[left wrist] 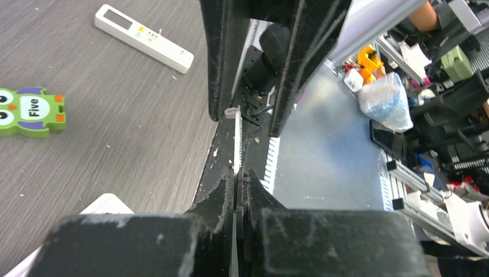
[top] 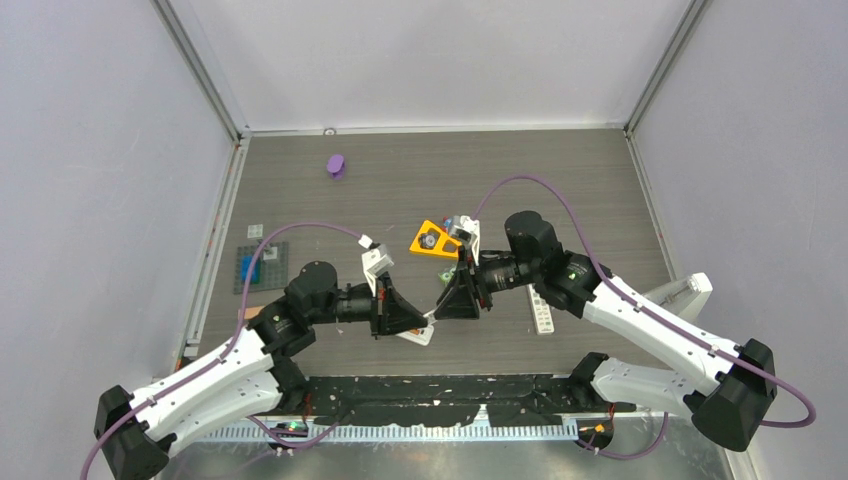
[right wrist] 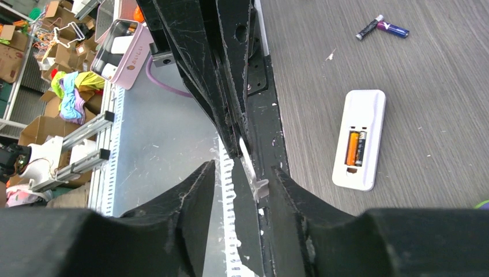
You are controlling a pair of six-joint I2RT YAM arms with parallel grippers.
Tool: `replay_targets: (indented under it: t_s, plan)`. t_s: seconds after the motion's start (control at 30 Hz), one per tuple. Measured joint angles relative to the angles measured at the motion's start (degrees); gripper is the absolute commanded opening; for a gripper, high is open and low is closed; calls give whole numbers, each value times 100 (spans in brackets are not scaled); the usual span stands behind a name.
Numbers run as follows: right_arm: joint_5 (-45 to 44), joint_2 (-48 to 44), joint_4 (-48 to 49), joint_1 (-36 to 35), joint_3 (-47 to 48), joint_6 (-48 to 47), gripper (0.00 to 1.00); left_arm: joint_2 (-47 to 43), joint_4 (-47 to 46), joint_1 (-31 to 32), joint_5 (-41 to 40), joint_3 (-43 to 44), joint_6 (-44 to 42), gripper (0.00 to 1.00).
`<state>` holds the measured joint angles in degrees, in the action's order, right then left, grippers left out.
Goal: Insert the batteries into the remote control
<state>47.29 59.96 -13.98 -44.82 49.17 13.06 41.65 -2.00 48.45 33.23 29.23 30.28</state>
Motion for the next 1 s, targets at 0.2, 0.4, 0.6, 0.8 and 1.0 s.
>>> replay_targets:
  t_s: [0.2, 0.4, 0.6, 0.8, 1.0]
  plan:
    - [68, 0, 4, -42, -4, -83, 37, 39, 13, 0, 249, 24, -76, 0]
    - [216, 0, 4, -48, -35, -94, 36, 68, 7, 0, 367, 24, -74, 0]
    - [354, 0, 26, -83, -109, -105, 25, 68, 4, 2, 474, 24, -52, 0]
    - [363, 0, 24, -205, -133, -184, 23, 70, -42, 7, 632, 24, -11, 0]
    - [382, 0, 20, -251, -136, -227, 36, 81, -116, 7, 625, 24, 57, 0]
